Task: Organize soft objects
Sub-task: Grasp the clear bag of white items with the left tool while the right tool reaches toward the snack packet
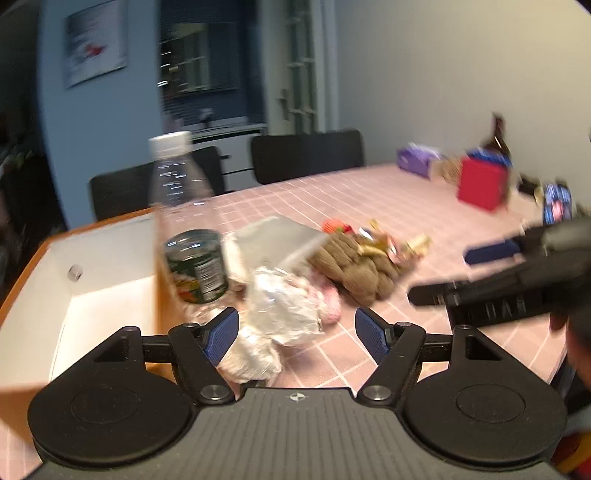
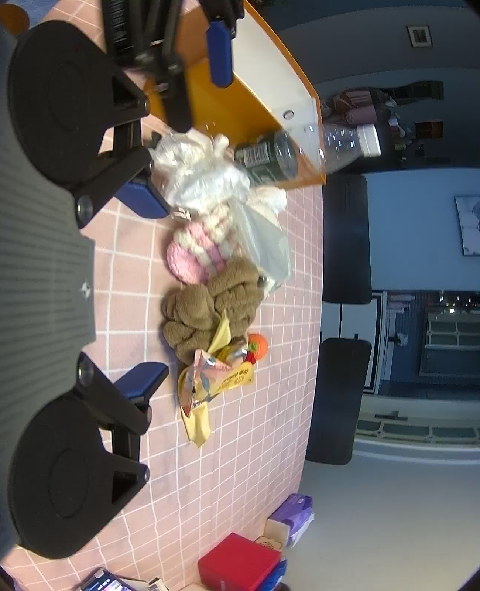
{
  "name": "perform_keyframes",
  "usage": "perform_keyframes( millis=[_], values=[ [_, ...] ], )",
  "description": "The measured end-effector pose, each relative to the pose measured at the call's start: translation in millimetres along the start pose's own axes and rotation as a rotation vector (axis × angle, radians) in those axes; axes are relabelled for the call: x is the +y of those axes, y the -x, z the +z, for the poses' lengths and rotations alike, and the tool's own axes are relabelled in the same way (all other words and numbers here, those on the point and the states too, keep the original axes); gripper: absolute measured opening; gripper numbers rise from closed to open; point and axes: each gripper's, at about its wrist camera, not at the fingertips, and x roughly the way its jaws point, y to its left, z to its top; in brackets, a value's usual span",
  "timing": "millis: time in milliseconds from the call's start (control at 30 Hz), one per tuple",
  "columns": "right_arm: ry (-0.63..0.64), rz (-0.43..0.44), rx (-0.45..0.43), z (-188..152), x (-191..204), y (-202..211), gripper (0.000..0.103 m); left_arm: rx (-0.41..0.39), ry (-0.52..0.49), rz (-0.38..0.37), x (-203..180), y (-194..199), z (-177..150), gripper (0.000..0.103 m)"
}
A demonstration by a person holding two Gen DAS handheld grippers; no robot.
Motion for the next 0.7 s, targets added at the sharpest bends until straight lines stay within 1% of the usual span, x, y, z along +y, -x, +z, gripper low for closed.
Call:
perform_keyframes(
  millis=[100,133,267,367,467,533,600,633,667,700],
  values=[
    [-0.105,0.000,0.009,-2,-15,-10,0.077,0.039,-0.118,0.007,-9,-20,-3,0.088],
    [-0.124,0.006,0.016,-4,-17,-14,0.077,0.049,-0.155,0.024,-12,-26,-5,0.090],
    [-0.150,0.021,0.047,-9,-16,-28,0.077,0.089,-0.351,0.125,-29,-48,-15,0.094],
    [-0.139,0.039,0.061,-9,-11,-37,0.078,0.127,-0.437,0.163,-38,-66,-20,0.094],
    [-0.117,0.045,0.058,-8,-9,-44,0.082,0.166,-0.489,0.213,-43,-86,-24,0.094],
    [-0.101,0.025,0.046,-7,-9,-49,0.082,0.179,-0.509,0.259,-45,-95,-26,0.094],
    [-0.093,0.004,0.031,-7,-11,-55,0.082,0.185,-0.527,0.279,-45,-102,-27,0.093],
    [-0.092,-0.002,0.023,-7,-12,-58,0.082,0.190,-0.533,0.284,-46,-105,-28,0.089],
    [-0.090,-0.005,0.016,-8,-13,-60,0.082,0.192,-0.532,0.286,-45,-107,-29,0.082],
    [-0.085,-0.009,0.009,-9,-13,-63,0.082,0.194,-0.524,0.287,-45,-109,-28,0.078]
  ],
)
